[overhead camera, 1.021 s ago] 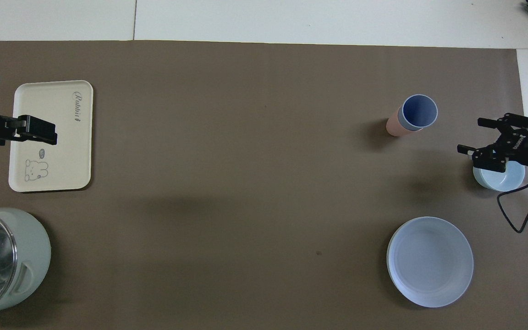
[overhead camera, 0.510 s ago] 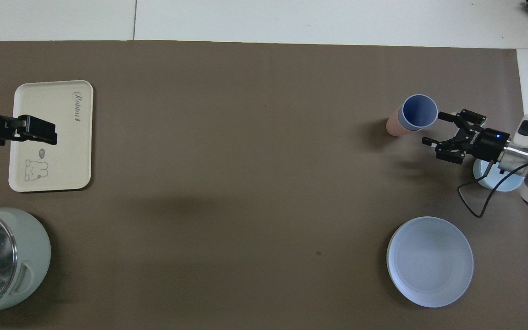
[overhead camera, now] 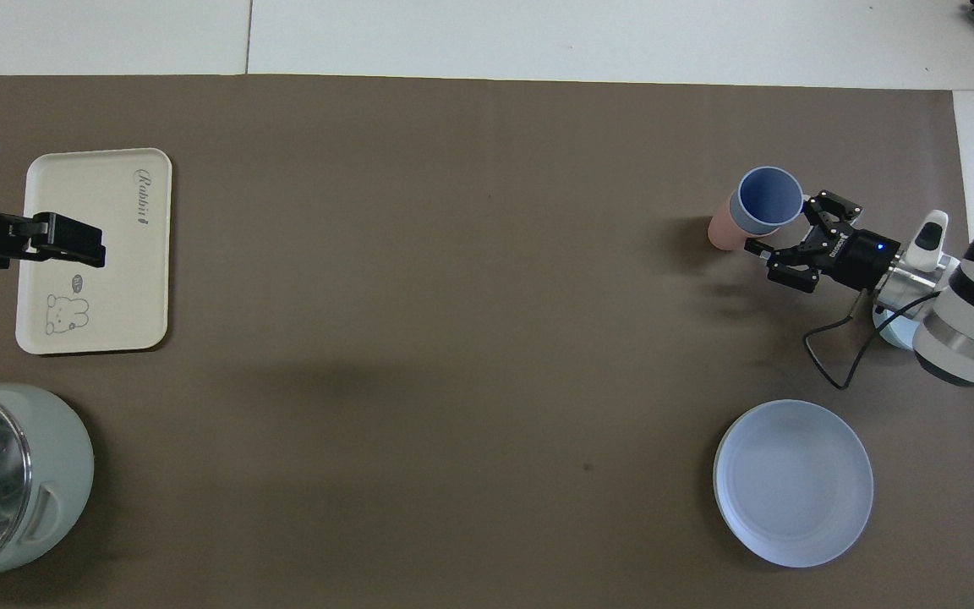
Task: Place cup on tray
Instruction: 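Move the right gripper to the blue cup nested in the pink cup, then grasp the blue cup with the right gripper and lift it out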
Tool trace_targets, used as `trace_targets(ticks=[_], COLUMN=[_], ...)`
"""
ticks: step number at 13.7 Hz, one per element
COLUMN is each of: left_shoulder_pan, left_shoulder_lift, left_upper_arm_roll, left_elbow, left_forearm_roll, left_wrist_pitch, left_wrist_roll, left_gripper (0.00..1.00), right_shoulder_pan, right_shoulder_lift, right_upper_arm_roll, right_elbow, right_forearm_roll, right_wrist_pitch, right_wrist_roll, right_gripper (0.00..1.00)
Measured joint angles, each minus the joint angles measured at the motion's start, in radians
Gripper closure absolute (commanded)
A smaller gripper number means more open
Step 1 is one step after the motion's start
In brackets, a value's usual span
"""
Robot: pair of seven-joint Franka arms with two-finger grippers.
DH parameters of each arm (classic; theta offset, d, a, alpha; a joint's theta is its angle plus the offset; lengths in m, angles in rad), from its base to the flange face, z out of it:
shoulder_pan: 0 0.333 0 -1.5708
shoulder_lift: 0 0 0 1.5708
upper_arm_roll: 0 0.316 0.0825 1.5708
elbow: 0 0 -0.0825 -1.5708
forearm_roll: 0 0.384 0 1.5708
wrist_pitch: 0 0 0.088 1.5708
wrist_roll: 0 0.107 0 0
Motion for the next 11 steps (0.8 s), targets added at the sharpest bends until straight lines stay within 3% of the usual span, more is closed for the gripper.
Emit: trace_targets(ticks=[9,10,11], left_shoulder_pan=[-0.002,-0.002,-0.002], left_shoulder_lift=[0.000,0.000,-0.001], left_upper_arm_roll=[-0.011,-0.011,-0.011], left_elbow=[-0.001,-0.003,-0.007], left_forearm_roll=[0.000,0.000,0.000], left_wrist_pitch=[-0.004,-0.010,-0.016], left_wrist_roll=[0.000,0.000,0.000], left_gripper=[0.00,0.00,0.00], right_shoulder_pan=[0.033,0.042,0.049], right_shoulder_lift=[0.004,0.004,0.004], right_upper_arm_roll=[0.000,0.000,0.000], right_elbow=[-0.007,-0.008,-0.008], right_forearm_roll=[0.058,0.070,0.074], right_wrist_pitch=[0.018,0.021,0.023], right_wrist_roll=[-0.036,-0.040,-0.046], right_gripper=[0.00,0.15,0.19])
